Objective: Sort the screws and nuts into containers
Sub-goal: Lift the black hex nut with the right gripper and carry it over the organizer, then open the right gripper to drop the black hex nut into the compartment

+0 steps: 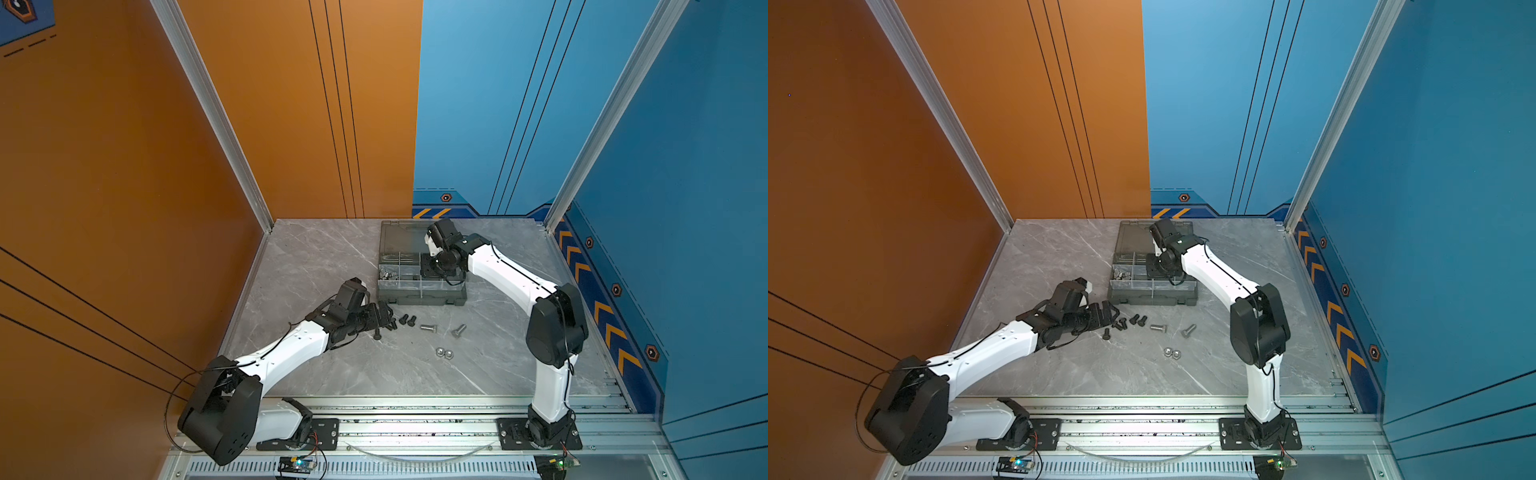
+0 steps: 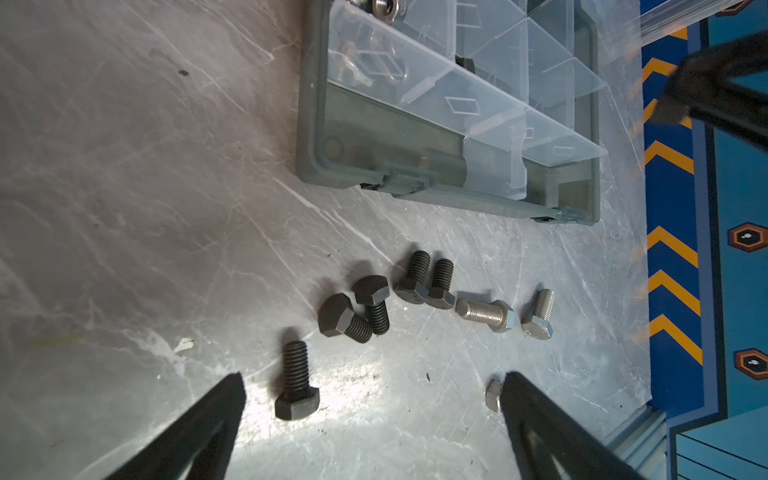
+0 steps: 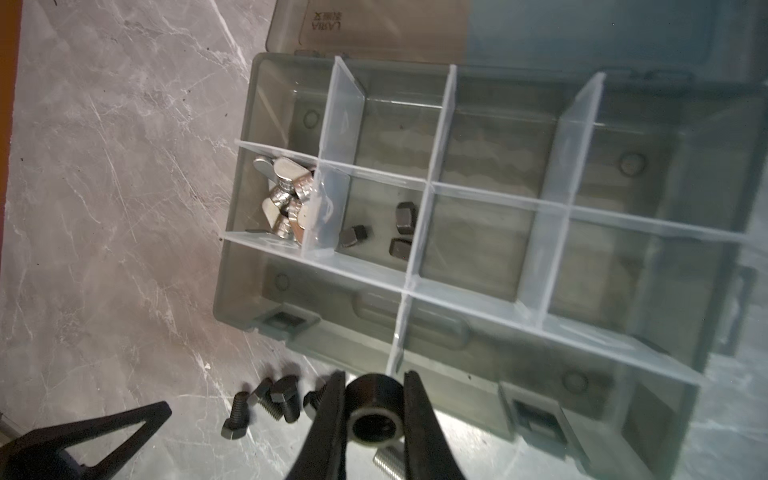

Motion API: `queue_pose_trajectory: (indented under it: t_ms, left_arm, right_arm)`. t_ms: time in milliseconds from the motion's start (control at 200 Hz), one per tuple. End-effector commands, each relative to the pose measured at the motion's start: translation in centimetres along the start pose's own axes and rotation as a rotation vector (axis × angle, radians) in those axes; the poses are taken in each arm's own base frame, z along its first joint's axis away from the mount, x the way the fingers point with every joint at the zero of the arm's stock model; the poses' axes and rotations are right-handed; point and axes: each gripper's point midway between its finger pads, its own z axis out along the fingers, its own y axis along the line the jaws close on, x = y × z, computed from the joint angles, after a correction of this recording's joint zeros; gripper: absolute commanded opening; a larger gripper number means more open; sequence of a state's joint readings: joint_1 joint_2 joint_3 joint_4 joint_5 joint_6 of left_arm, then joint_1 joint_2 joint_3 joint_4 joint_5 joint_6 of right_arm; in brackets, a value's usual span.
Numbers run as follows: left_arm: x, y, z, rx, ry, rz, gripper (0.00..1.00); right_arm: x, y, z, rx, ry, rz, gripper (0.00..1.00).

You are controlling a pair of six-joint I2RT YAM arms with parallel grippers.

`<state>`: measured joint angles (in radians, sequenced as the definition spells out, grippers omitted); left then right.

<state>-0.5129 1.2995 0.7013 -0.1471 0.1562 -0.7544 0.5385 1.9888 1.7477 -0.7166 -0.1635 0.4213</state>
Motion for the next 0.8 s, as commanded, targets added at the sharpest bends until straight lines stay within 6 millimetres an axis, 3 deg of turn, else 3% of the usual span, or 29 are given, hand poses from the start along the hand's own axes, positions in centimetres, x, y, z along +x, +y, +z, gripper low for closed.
queue_pose_trajectory:
  t_ms: [0,55,85,260,481,796]
  left_arm:
    - [0.3,0.0,0.2,0.003,0.019,-0.004,0.98]
    - [0.3,0.0,0.2,0.001,0.02,-0.002,0.98]
    - [0.3,-0.1,0.1,0.002,0.019,-0.001,0.98]
    - [0.4,0.1,0.0,-0.003,0.018,-0.003,0.98]
    - [0.5,0.2,-0.1,-0.004,0.017,-0.006,0.98]
    - [0.4,0.2,0.0,-0.004,0.012,-0.007,0.98]
  right_arm:
    - [-1.7,1.6,0.9,-0.063,-0.021,-0.034,0.0]
    - [-2.3,2.0,1.0,-0.069,-0.033,-0.043,0.0]
    - [-2.0,1.6,2.5,-0.056,-0.011,-0.04,0.0]
    - [-2.6,0.9,4.6,-0.04,0.001,-0.03,0.0]
    - [-1.8,-0.2,7.0,-0.01,0.041,-0.025,0.0]
    - [-1.3,-0.8,7.5,0.002,0.059,-0.017,0.06]
